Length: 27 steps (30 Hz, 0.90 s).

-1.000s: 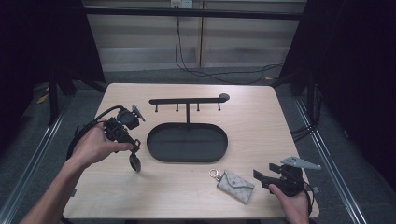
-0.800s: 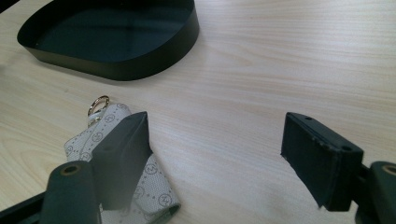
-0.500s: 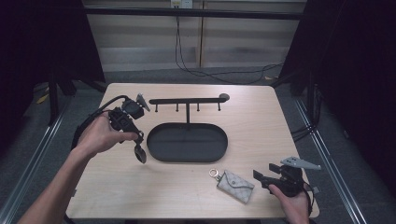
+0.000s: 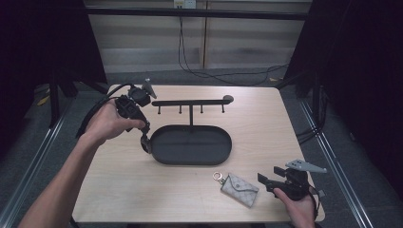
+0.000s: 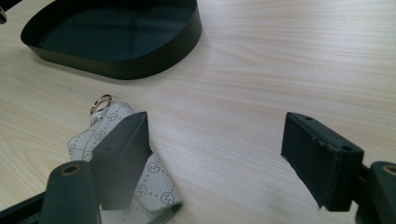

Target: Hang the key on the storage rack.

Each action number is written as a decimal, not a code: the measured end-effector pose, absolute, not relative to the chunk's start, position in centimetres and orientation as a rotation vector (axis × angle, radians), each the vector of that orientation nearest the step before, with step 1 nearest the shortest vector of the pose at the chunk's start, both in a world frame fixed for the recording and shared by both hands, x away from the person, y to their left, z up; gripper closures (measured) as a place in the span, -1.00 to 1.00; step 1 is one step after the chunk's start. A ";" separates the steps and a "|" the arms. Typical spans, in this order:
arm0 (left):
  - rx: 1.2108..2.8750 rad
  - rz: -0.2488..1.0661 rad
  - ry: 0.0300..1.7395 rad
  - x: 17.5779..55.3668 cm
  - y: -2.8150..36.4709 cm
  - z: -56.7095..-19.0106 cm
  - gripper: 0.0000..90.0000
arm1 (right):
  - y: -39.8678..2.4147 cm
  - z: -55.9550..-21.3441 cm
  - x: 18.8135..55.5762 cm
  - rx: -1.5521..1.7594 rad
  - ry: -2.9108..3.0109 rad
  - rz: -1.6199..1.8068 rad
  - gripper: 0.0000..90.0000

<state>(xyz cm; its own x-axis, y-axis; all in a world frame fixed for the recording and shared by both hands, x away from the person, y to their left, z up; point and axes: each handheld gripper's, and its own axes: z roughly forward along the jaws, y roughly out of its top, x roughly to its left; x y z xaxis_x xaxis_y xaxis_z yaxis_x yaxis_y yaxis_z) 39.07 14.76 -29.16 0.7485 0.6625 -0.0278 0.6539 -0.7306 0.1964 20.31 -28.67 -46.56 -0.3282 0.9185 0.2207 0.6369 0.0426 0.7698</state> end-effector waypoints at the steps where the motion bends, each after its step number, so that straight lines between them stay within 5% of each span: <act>1: 2.742 0.064 1.059 39.2 14.6 -29.1 0.57 | -28.7 -46.6 20.3 1.577 1.994 1.179 -0.48; 27: 2.732 0.019 1.205 43.8 11.9 -30.1 0.57 | -28.6 -46.5 20.3 1.565 2.009 1.193 -0.48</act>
<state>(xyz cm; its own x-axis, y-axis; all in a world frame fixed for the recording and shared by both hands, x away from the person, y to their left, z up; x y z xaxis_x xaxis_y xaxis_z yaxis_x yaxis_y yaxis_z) 43.80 11.93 -30.13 0.6762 0.7350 -0.0507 0.7329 -0.6642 0.1469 20.28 -28.65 -46.54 -0.3434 0.9110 0.2286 0.6366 0.0468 0.7698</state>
